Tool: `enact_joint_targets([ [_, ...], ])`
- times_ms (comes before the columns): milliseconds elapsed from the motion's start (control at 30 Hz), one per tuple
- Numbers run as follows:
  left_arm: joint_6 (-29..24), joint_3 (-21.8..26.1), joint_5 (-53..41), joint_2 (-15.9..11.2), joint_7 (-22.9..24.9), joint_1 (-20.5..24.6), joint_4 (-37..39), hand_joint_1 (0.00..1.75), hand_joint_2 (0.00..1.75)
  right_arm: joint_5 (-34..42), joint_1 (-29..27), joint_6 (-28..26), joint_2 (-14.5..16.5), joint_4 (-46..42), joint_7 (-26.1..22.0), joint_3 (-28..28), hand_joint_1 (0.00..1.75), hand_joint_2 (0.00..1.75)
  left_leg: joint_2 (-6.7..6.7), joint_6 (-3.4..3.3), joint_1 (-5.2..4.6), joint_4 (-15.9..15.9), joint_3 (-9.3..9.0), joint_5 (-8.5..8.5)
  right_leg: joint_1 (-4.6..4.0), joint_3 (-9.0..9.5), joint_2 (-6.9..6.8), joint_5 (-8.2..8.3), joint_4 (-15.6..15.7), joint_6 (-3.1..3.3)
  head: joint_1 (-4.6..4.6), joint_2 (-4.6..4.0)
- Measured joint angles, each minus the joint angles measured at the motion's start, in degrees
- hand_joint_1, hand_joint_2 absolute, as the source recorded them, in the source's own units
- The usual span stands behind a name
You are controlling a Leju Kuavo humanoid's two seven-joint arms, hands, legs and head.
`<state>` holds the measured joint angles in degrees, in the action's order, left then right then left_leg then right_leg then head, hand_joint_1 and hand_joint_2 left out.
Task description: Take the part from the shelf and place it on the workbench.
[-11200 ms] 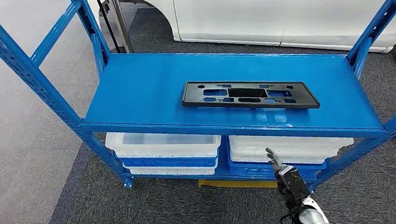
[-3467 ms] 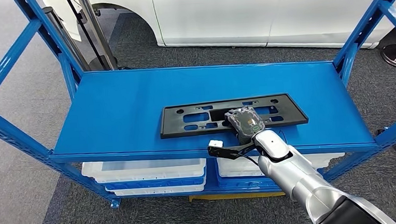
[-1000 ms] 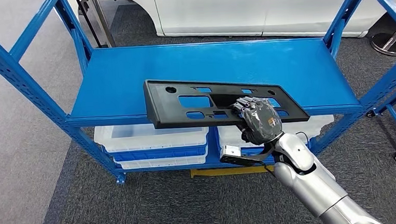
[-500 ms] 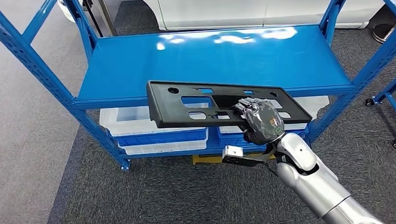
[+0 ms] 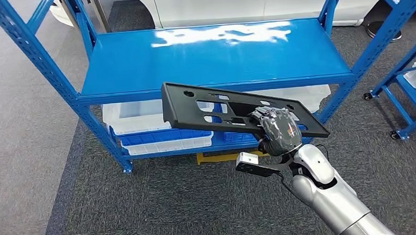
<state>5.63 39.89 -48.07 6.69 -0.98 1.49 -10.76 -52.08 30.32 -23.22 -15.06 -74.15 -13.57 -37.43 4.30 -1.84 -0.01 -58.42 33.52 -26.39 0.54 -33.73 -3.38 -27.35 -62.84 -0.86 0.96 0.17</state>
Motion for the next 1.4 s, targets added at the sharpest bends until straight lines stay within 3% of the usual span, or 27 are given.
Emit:
enact_joint_targets([
  [67, 0.2, 0.0, 0.0, 0.2, -0.1, 0.1, 0.0, 0.00, 1.75, 0.1, -0.1, 0.0, -0.2, -0.5, 0.2, 0.4, 1.75, 1.75, 1.10, 0.56, -0.18, 0.0, 0.10, 0.32, -0.56, 1.62, -0.36, -0.98, 3.3, 0.58, -0.02, 0.00],
  [133, 0.3, 0.0, 0.0, 0.2, -0.1, 0.3, 0.0, 0.00, 1.75, 0.1, -0.4, 0.0, -0.5, -0.7, 0.3, 0.8, 1.75, 1.75, 1.25, 1.13, -0.15, -0.4, 0.39, -0.08, -0.23, 1.57, 0.77, -0.74, 4.2, 1.13, -0.04, 0.00],
  [200, 0.5, 0.0, 0.0, 0.2, -0.2, 0.3, 0.0, 0.00, 1.75, 0.1, -0.8, 0.0, -0.7, -0.9, 0.4, 1.0, 1.75, 1.75, -1.08, 1.59, 0.05, -3.7, 1.73, -2.84, 0.20, 1.38, 1.80, -0.21, 4.8, 1.85, -0.09, 0.00],
  [267, 0.7, 0.0, 0.0, 0.2, -0.3, 0.1, 0.1, 0.00, 1.75, 0.3, -1.1, 0.1, -0.8, -1.1, 0.5, 1.1, 1.75, 1.75, -3.44, 1.95, 0.29, -10.9, 4.46, -6.89, 0.17, 0.83, 3.01, 0.15, 4.6, 2.32, -0.12, 0.00],
  [300, 0.8, 0.0, 0.0, 0.2, -0.3, 0.0, 0.1, 0.00, 1.75, 0.3, -1.4, 0.1, -0.9, -1.2, 0.6, 1.2, 1.75, 1.75, -3.81, 2.09, 0.33, -14.2, 5.67, -8.10, 0.13, 0.57, 3.67, 0.22, 4.4, 2.39, -0.12, 0.01],
  [333, 0.9, 0.0, 0.0, 0.2, -0.3, 0.0, 0.1, 0.00, 1.75, 0.4, -1.8, 0.1, -1.0, -1.4, 0.7, 1.3, 1.75, 1.75, -3.96, 2.17, 0.34, -16.0, 6.21, -8.24, 0.10, 0.36, 4.34, 0.24, 4.2, 2.40, -0.12, 0.01],
  [367, 1.0, 0.0, 0.0, 0.2, -0.3, -0.1, 0.1, 0.00, 1.75, 0.5, -2.2, 0.2, -1.1, -1.5, 0.7, 1.5, 1.75, 1.75, -4.05, 2.15, 0.35, -15.4, 5.74, -7.14, 0.09, 0.18, 5.02, 0.23, 3.9, 2.37, -0.11, 0.00],
  [400, 1.1, 0.0, -0.1, 0.2, -0.3, -0.1, 0.1, 0.00, 1.75, 0.5, -2.6, 0.2, -1.2, -1.7, 0.8, 1.7, 1.75, 1.75, -4.33, 2.05, 0.39, -12.8, 4.37, -5.18, 0.10, 0.04, 5.71, 0.17, 3.6, 2.30, -0.11, 0.00],
  [467, 1.1, 0.0, -0.1, 0.2, -0.3, -0.2, 0.1, 0.00, 1.75, 0.6, -2.9, 0.2, -1.4, -2.1, 0.9, 2.2, 1.75, 1.75, -6.44, 1.66, 0.57, -5.8, 0.80, -1.95, 0.17, -0.43, 7.08, 0.05, 3.0, 1.99, -0.10, -0.01],
  [533, 1.1, 0.0, -0.1, 0.2, -0.3, -0.2, 0.1, 0.00, 1.75, 0.7, -3.1, 0.2, -1.6, -2.4, 0.9, 2.5, 1.75, 1.75, -8.19, 1.44, 0.68, -2.2, -1.03, -1.26, 0.31, -0.98, 8.32, 0.23, 2.7, 1.37, -0.10, 0.00],
  [600, 1.3, 0.0, -0.1, 0.2, -0.3, -0.1, 0.2, 0.00, 1.75, 0.7, -3.5, 0.3, -1.9, -2.8, 1.0, 2.8, 1.75, 1.75, -7.49, 1.40, 0.74, -1.3, -1.40, -1.30, 0.41, -1.32, 9.56, 0.69, 2.8, 0.57, -0.10, 0.01],
  [633, 1.4, 0.0, -0.2, 0.2, -0.2, 0.0, 0.2, 0.00, 1.75, 0.8, -3.8, 0.3, -2.1, -3.1, 1.0, 3.0, 1.75, 1.75, -6.74, 1.20, 0.87, -0.7, -1.63, -1.25, 0.36, -1.53, 9.37, 0.60, 2.7, 0.26, -0.08, 0.01],
  [700, 1.8, 0.0, -0.5, 0.3, -0.2, 0.2, 0.2, 0.00, 1.75, 0.9, -4.3, 0.3, -2.5, -3.8, 1.0, 3.7, 1.75, 1.75, -5.31, 0.54, 1.16, 0.6, -2.03, -1.05, 0.17, -2.87, 7.13, -1.17, 0.2, -0.21, 0.13, 0.00],
  [767, 1.8, 0.0, -1.1, 0.1, -0.2, 0.0, 0.1, 0.00, 1.75, 0.7, -4.7, 0.5, -2.7, -4.6, 1.2, 4.2, 1.75, 1.75, -4.01, 0.11, 1.12, 0.8, -2.02, -0.92, 0.35, -5.80, 4.49, -4.52, -6.1, -0.60, 0.33, 0.00],
  [833, 2.1, -0.2, -1.9, -0.3, -0.2, -0.1, 0.1, 0.00, 1.75, 0.2, -5.5, 1.2, -2.7, -5.4, 1.7, 4.3, 1.75, 1.75, -2.58, 0.12, 1.09, 0.7, -1.97, -1.00, 0.65, -8.13, 3.76, -6.01, -11.3, -0.98, 0.34, 0.01],
  [867, 2.4, -0.3, -2.4, -0.6, -0.2, -0.1, 0.1, 0.00, 1.75, -0.4, -5.9, 1.6, -2.7, -5.9, 2.1, 4.2, 1.75, 1.75, -1.89, 0.19, 1.09, 0.6, -1.97, -1.07, 0.80, -7.97, 3.55, -5.27, -11.1, -1.10, 0.35, 0.00],
  [900, 2.7, -0.5, -2.8, -0.9, -0.1, -0.1, 0.1, 0.00, 1.75, -0.9, -6.3, 1.9, -2.7, -6.4, 2.6, 4.1, 1.75, 1.75, -1.25, 0.31, 1.11, 0.5, -1.98, -1.17, 0.94, -6.72, 3.17, -3.63, -8.8, -1.17, 0.35, 0.00],
  [967, 2.8, -0.7, -3.6, -1.2, 0.2, -0.1, 0.1, 0.00, 1.75, -2.1, -6.9, 2.3, -2.6, -7.5, 3.7, 4.0, 1.75, 1.75, -0.13, 0.76, 1.01, 0.2, -2.01, -1.50, 0.76, -2.89, 1.23, -0.56, -1.4, -1.06, 0.35, 0.00],
  [1033, 2.4, -1.2, -4.6, -1.4, 0.8, -0.1, 0.1, 0.00, 1.75, -3.3, -7.7, 2.3, -2.5, -8.9, 5.0, 3.9, 1.75, 1.75, 0.75, 1.36, 0.74, 0.0, -2.06, -1.75, 0.21, -1.00, -0.03, 0.30, 2.6, -0.48, 0.28, 0.01],
  [1100, 2.0, -1.8, -5.3, -1.4, 1.3, 0.1, 0.1, 0.00, 1.75, -4.6, -9.3, 2.2, -2.4, -10.4, 6.1, 3.9, 1.75, 1.75, 1.64, 1.97, 0.63, 0.1, -2.23, -1.80, -0.14, -1.16, 0.74, 0.32, 2.8, 0.26, 0.23, 0.00],
  [1167, 2.0, -2.2, -5.9, -1.5, 1.6, 0.1, 0.1, 0.00, 1.75, -6.0, -10.8, 2.2, -2.2, -11.9, 6.9, 3.8, 1.75, 1.75, 0.92, 2.56, 0.85, -0.7, -2.03, -2.82, -0.01, -1.24, 1.81, 0.68, 3.2, 1.09, 0.23, 0.00],
  [1200, 2.1, -2.4, -6.2, -1.6, 1.6, 0.1, 0.2, 0.00, 1.75, -6.7, -11.3, 2.3, -1.9, -12.5, 7.3, 3.8, 1.75, 1.75, -0.28, 2.72, 0.97, -2.4, -1.35, -4.21, 0.09, -1.28, 2.39, 0.92, 3.4, 1.58, 0.22, 0.01],
  [1267, 2.0, -2.8, -6.7, -1.8, 1.7, 0.0, 0.2, 0.00, 1.75, -7.6, -11.7, 2.5, -1.1, -13.3, 7.9, 3.6, 1.75, 1.75, -3.04, 2.76, 1.03, -8.9, 1.41, -8.12, 0.04, -1.45, 3.66, 1.22, 3.5, 2.28, 0.19, 0.01],
  [1333, 1.6, -3.1, -6.7, -2.0, 1.3, -0.2, 0.2, 0.00, 1.75, -7.9, -12.0, 2.7, -0.6, -13.6, 8.1, 3.4, 1.75, 1.75, -3.92, 2.66, 0.97, -15.2, 4.20, -10.33, -0.24, -1.60, 5.08, 1.34, 3.4, 2.52, 0.19, 0.01],
  [1367, 1.4, -3.2, -6.6, -2.1, 1.0, -0.2, 0.2, 0.00, 1.75, -8.1, -12.1, 2.7, -0.4, -13.7, 8.1, 3.3, 1.75, 1.75, -4.07, 2.53, 0.93, -15.9, 4.51, -9.88, -0.37, -1.64, 5.82, 1.37, 3.3, 2.56, 0.19, 0.00],
  [1400, 1.2, -3.2, -6.5, -2.3, 0.7, -0.2, 0.2, 0.00, 1.75, -8.2, -12.2, 2.7, -0.3, -13.8, 8.2, 3.2, 1.75, 1.75, -4.29, 2.32, 0.90, -14.4, 3.80, -8.36, -0.46, -1.67, 6.57, 1.37, 3.1, 2.57, 0.20, -0.01],
])
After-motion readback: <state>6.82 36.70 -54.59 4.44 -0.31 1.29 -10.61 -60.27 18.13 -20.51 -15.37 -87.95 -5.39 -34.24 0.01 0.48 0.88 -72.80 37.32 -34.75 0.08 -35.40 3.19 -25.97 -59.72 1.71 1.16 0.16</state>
